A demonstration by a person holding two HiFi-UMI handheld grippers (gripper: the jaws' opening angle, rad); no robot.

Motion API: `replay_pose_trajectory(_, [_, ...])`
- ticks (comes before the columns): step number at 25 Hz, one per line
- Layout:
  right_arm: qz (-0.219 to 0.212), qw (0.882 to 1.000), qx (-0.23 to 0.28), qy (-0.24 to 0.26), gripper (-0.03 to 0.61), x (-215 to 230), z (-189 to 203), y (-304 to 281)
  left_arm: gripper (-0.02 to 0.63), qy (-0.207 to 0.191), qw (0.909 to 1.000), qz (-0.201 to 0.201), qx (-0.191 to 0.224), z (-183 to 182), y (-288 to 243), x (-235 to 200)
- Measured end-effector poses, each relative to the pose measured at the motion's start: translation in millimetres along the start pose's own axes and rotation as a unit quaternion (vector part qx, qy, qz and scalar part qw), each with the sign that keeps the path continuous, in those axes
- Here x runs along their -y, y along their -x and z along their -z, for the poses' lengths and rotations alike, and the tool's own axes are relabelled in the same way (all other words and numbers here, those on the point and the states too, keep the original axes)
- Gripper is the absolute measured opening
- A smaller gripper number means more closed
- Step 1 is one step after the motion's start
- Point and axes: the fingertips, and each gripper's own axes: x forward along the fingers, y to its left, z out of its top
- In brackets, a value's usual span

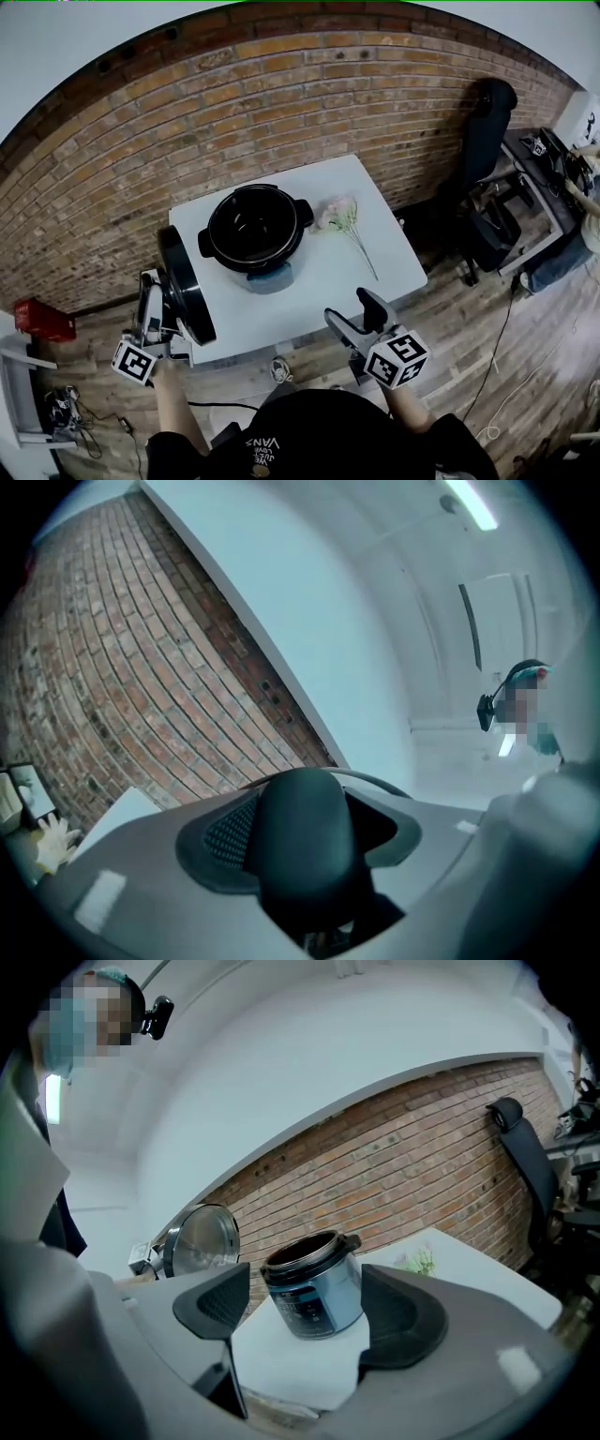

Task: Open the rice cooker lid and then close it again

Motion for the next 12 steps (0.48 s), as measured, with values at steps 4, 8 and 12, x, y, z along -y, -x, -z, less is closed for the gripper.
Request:
replay_pose_trajectory(4, [-0.022,1.0,-0.014,0.0,0.364,0.8,7.3,18.3,0.278,0.024,0.9989,-0.022,0.034,22.7,42.7,22.1])
replay_pose_trajectory(8, [-0.041,0.999,-0.023,0.002,0.364,-2.6,13.0,33.6,0.278,0.052,0.9963,-0.036,0.057,48.6,74.9,41.4])
replay_pose_trajectory(12, [-0.058,0.998,-0.035,0.006,0.364,-8.4,19.2,49.2,0.278,0.061,0.995,-0.049,0.062,69.1,100.2,60.3])
